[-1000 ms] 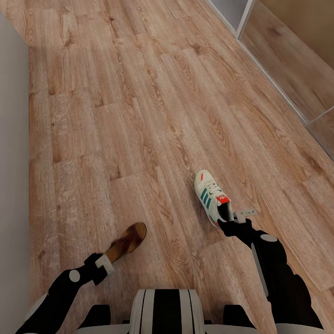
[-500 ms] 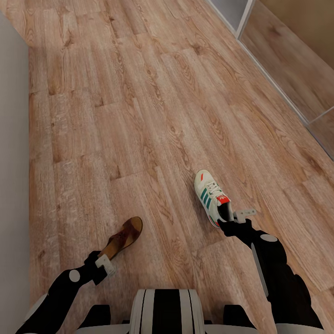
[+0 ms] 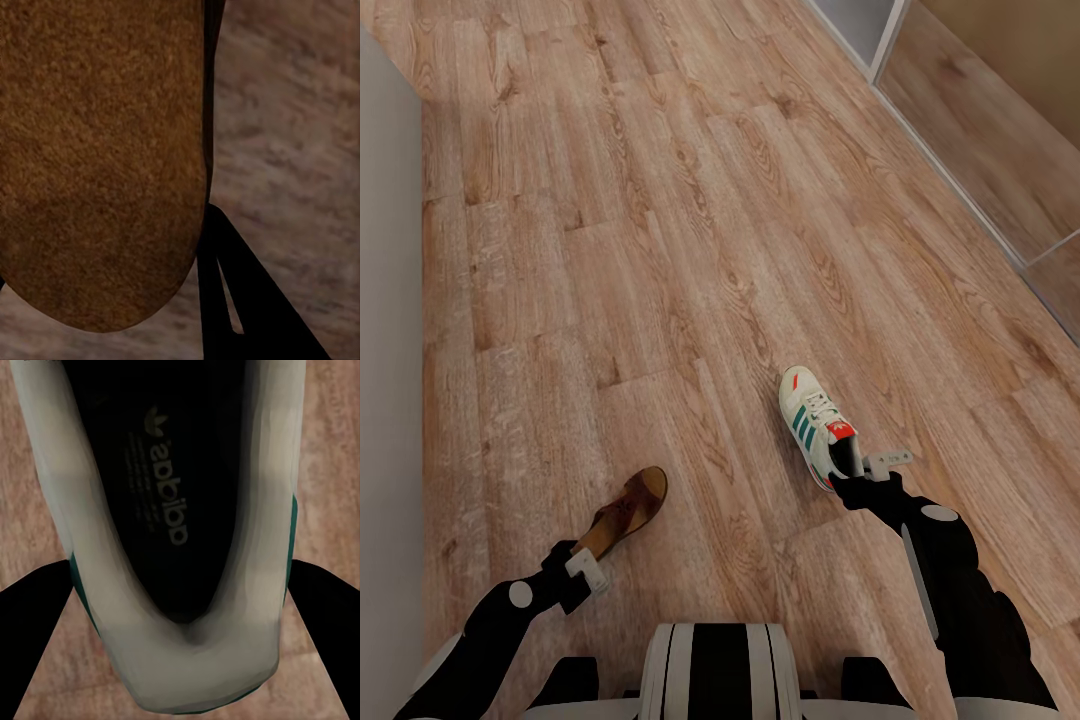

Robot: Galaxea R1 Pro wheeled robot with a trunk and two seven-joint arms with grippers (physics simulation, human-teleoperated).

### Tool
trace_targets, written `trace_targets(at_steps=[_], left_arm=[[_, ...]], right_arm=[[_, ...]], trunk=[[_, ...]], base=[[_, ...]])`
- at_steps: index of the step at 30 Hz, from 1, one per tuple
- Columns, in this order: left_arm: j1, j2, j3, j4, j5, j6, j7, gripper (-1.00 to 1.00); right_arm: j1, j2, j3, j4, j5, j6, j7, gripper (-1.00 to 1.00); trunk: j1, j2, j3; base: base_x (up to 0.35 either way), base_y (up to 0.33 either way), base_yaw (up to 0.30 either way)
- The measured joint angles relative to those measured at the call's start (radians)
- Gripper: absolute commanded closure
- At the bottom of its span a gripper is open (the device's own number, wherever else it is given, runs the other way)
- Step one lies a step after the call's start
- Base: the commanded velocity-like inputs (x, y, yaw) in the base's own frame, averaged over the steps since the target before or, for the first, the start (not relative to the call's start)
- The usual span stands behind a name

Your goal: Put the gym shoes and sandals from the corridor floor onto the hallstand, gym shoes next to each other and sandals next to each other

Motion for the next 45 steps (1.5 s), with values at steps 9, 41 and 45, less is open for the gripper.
trace_targets(at_steps=[9,41,45], left_arm=[[0.0,0.0,0.0,0.0,0.0,-0.001,0.0,1.0],[-0.003,-0.073,0.118,-0.064,0.141,0.162,0.032,1.0],[-0.001,-0.073,0.182,-0.06,0.23,0.161,0.042,1.0]], right_arm=[[0.0,0.0,0.0,0.001,0.0,0.0,0.0,1.0],[0.002,-0.002,0.001,0.002,0.003,-0.045,0.0,1.0],[0.002,-0.007,-0.004,0.001,0.005,-0.045,-0.001,1.0]], trunk=[[0.0,0.0,0.0],[-0.014,0.007,0.124],[-0.016,0.008,0.139]], base=[[0.0,0.0,0.0],[0.0,0.0,0.0],[0.0,0.0,0.0]])
